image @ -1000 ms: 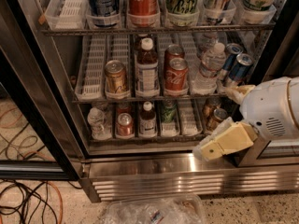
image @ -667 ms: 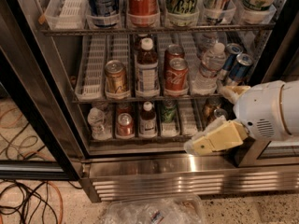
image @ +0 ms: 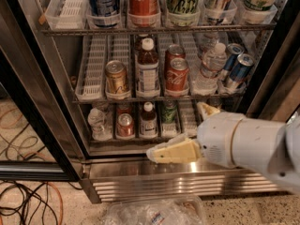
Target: Pick orange can from middle shelf of fridge
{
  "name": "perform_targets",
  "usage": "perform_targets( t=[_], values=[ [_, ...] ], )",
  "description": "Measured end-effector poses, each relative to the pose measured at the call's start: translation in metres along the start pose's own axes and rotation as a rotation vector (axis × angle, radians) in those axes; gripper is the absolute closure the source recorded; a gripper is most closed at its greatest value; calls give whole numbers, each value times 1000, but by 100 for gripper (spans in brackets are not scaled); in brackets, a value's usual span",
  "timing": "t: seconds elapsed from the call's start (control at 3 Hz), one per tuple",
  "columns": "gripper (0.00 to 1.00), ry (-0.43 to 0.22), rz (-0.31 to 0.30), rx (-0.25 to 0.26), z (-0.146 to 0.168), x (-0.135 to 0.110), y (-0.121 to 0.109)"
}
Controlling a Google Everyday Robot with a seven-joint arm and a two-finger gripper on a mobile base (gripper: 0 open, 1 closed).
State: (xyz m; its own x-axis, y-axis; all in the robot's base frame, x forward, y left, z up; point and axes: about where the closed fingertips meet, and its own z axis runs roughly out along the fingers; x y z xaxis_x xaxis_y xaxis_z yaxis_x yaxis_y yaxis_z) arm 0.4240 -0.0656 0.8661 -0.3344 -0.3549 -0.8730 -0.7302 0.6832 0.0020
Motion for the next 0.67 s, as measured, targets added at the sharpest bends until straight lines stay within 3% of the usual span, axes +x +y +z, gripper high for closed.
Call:
perform_targets(
  t=[0.33,0.67],
  values=[
    [0,-84,42,53,32,11,3],
    [0,-190,144,159,61,31,-23]
  ],
)
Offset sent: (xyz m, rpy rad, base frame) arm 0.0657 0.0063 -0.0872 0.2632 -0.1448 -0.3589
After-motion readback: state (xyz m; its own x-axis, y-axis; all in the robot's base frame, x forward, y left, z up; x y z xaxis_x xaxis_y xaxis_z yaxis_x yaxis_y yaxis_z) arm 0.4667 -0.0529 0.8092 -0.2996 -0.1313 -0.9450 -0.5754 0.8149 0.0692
